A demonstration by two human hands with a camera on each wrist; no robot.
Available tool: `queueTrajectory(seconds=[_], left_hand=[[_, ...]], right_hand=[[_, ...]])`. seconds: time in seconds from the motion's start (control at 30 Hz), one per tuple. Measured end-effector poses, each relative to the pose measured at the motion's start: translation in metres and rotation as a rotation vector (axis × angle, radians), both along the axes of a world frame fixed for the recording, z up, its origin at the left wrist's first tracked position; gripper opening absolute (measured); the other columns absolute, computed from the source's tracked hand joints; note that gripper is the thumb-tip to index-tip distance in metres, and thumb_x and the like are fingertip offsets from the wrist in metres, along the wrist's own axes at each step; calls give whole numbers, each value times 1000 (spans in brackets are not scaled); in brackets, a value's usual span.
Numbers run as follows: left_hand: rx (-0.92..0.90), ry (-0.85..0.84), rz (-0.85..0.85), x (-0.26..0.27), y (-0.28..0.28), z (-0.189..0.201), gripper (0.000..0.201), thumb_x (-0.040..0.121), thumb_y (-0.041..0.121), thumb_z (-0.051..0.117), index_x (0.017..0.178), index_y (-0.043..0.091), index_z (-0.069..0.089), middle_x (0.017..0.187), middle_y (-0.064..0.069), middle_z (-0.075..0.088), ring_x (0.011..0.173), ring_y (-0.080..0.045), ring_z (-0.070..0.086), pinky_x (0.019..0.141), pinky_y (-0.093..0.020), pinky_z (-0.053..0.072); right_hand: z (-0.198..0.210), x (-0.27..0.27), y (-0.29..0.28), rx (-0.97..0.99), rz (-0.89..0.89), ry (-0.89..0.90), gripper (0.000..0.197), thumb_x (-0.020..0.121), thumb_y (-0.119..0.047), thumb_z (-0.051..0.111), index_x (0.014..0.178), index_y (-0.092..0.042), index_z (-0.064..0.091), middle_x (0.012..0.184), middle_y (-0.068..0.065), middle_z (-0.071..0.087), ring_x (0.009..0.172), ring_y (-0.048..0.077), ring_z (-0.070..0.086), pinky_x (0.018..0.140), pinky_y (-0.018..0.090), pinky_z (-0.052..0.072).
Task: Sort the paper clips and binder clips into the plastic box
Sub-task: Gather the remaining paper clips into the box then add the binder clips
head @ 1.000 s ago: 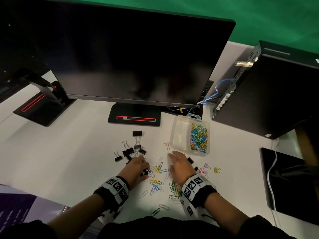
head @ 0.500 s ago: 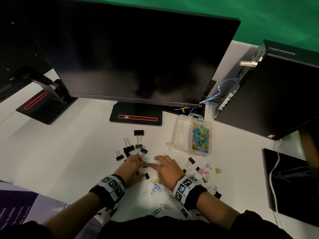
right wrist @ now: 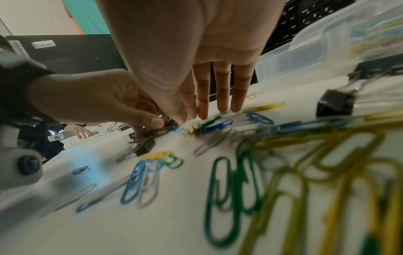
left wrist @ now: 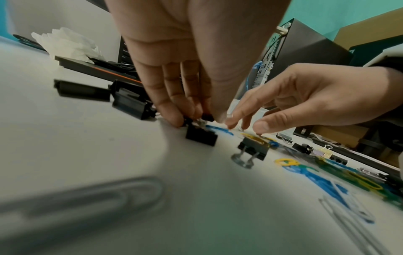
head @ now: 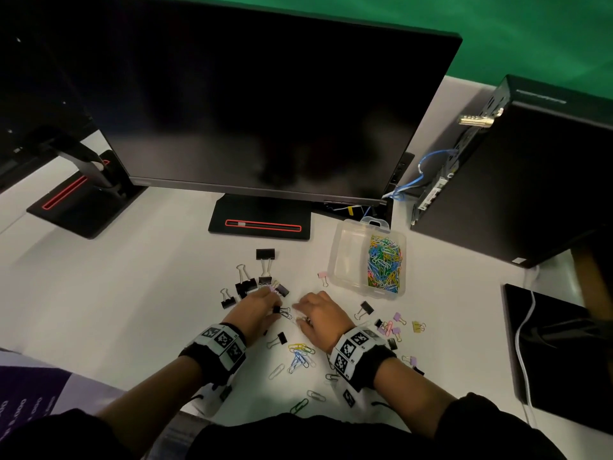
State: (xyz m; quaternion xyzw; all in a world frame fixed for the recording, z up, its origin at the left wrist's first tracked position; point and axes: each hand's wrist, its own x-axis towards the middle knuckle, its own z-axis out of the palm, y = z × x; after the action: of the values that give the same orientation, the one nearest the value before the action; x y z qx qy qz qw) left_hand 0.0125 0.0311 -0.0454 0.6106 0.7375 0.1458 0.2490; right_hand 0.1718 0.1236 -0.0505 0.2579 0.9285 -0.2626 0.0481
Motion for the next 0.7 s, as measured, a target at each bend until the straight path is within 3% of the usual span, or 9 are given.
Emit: queueTrajectory(seconds=[0.17,0.33,0.47,0.57,0.63,0.7], left_hand=[[70,-33,110,-10,-9,2,19,89,16,54,107,9,56,110,-6,52,85,-16,51,76,-21,38],[25,44,98,-19,-16,-1,20,85,12,57,104,8,58,111,-9,52,101,-28,51,88,-32,44],[56,-19,121,-12,-17,2,29,81,18,62,109,13,58,111,-4,50,105,-22,47,92,-31,40],[-24,-76,-17,-1,-19,7,36,79,29,66,112,21,53,103,9,41,96,-9,43,90,-25,43],[-107,-68,-122,4,-20,8,38,80,30,65,114,21,51,102,10,39,92,-7,42,85,-21,40],[-155,-30,-191,9,-21,5,37,83,28,62,117,20,50,105,6,43,93,-9,42,83,-21,37]], right_hand=[[1,2,4,19,79,23,39,89,-18,48,127,-23,52,127,12,50,113,31,42,93,43,44],[-4,13,-2,44,159,70,36,83,-12,48,117,-20,61,124,17,54,110,38,49,90,46,48],[-4,36,3,13,154,79,32,81,-9,51,108,-15,65,114,16,59,104,35,53,88,40,49],[2,49,8,-49,92,50,32,84,-8,48,112,-12,64,112,13,60,105,29,52,92,28,42],[6,50,14,-83,8,41,35,86,-7,47,117,-12,61,115,11,59,109,25,51,91,19,33],[7,47,19,-67,-59,44,37,87,-7,46,121,-12,57,119,9,57,112,24,48,96,21,33]])
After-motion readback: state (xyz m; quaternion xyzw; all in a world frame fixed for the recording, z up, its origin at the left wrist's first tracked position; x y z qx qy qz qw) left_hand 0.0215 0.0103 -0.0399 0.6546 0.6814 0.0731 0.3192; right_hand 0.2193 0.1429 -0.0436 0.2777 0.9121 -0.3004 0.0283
